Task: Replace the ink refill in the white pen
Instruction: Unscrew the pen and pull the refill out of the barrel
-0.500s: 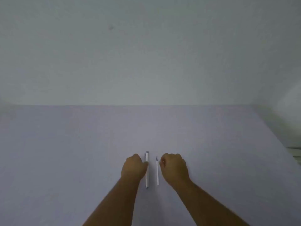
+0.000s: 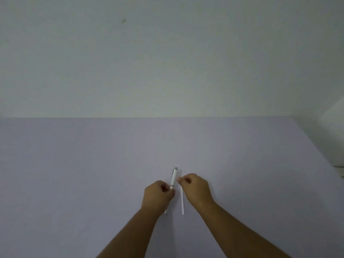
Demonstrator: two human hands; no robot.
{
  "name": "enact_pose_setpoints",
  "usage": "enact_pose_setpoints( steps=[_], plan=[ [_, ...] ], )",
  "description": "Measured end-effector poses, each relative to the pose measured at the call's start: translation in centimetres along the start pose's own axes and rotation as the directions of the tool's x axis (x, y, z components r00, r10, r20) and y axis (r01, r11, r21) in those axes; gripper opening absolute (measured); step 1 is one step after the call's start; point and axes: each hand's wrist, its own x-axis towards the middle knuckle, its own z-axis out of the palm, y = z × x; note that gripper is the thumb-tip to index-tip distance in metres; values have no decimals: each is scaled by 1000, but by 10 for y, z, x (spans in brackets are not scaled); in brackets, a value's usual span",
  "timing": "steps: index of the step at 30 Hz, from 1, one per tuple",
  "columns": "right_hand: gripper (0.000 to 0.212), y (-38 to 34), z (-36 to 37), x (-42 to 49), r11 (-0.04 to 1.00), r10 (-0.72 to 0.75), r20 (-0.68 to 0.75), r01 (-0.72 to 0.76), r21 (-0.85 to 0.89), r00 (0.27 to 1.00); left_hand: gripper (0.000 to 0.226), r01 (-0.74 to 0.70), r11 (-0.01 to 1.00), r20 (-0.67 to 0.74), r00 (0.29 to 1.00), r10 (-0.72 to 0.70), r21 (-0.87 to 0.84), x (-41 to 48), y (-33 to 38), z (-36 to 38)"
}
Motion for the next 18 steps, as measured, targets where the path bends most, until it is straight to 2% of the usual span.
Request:
enact_pose_setpoints(
  steps=[2, 5, 9, 13, 15, 17, 18],
  plan=[
    [30, -8, 0, 2, 988, 80, 40, -84, 126, 996, 8, -70, 997, 30, 997, 71, -16, -5, 4, -1],
    [26, -15, -7, 6, 974, 127, 74, -138, 177, 989, 6, -85, 995, 102, 991, 89, -45, -10, 11, -1],
    [23, -15, -12, 10, 938, 169, 90, -188, 291, 982, 12, -22, 992, 173, 984, 43, -121, -10, 24, -6],
    [36, -7, -21, 19, 840, 305, -19, -259, 476, 952, 13, 108, 980, 379, 925, -36, -169, -11, 29, -13],
    [33, 3, -32, 24, 903, 256, -13, -235, 360, 966, 14, 164, 961, 389, 919, -66, -225, -14, 22, -14],
    [27, 13, -38, 25, 986, 148, 77, -153, 68, 986, 20, 188, 947, 343, 935, -92, -259, -13, 13, -14],
    [24, 18, -37, 23, 992, 110, 124, -101, -72, 986, 21, 192, 947, 321, 941, -103, -258, -13, 9, -14]
  ],
)
